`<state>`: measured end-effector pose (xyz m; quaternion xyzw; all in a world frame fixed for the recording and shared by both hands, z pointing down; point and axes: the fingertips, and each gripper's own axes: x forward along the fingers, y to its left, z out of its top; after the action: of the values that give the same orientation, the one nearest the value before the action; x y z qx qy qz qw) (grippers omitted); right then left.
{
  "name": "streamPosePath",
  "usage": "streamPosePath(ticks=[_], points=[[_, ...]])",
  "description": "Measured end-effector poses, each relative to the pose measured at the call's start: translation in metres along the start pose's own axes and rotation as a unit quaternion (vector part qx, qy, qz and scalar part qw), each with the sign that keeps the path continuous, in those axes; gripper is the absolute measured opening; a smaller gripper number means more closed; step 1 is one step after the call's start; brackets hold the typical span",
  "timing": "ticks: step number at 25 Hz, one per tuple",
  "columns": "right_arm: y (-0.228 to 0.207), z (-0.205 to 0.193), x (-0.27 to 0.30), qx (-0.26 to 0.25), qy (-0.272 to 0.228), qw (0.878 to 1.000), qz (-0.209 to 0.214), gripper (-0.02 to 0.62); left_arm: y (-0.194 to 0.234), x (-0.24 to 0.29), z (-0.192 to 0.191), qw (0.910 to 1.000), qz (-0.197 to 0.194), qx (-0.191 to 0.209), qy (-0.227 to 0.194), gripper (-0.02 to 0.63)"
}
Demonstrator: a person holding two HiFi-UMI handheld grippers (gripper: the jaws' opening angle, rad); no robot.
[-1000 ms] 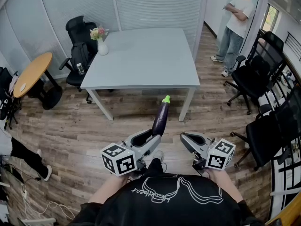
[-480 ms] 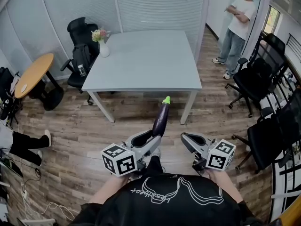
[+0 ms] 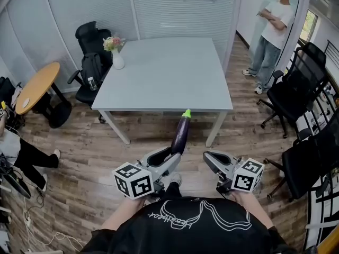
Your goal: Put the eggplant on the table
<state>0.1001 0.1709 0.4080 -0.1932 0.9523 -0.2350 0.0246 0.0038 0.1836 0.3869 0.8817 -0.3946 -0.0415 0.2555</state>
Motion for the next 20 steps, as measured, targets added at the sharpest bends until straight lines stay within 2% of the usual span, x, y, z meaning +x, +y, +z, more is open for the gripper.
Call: streamPosePath(ticks=[20], points=[[-0.136, 0.093, 0.152, 0.015, 0.003, 0.998, -0.054, 0.009, 0.174, 0.102, 0.131, 0.999, -0.039, -0.009, 0.019, 0.176]])
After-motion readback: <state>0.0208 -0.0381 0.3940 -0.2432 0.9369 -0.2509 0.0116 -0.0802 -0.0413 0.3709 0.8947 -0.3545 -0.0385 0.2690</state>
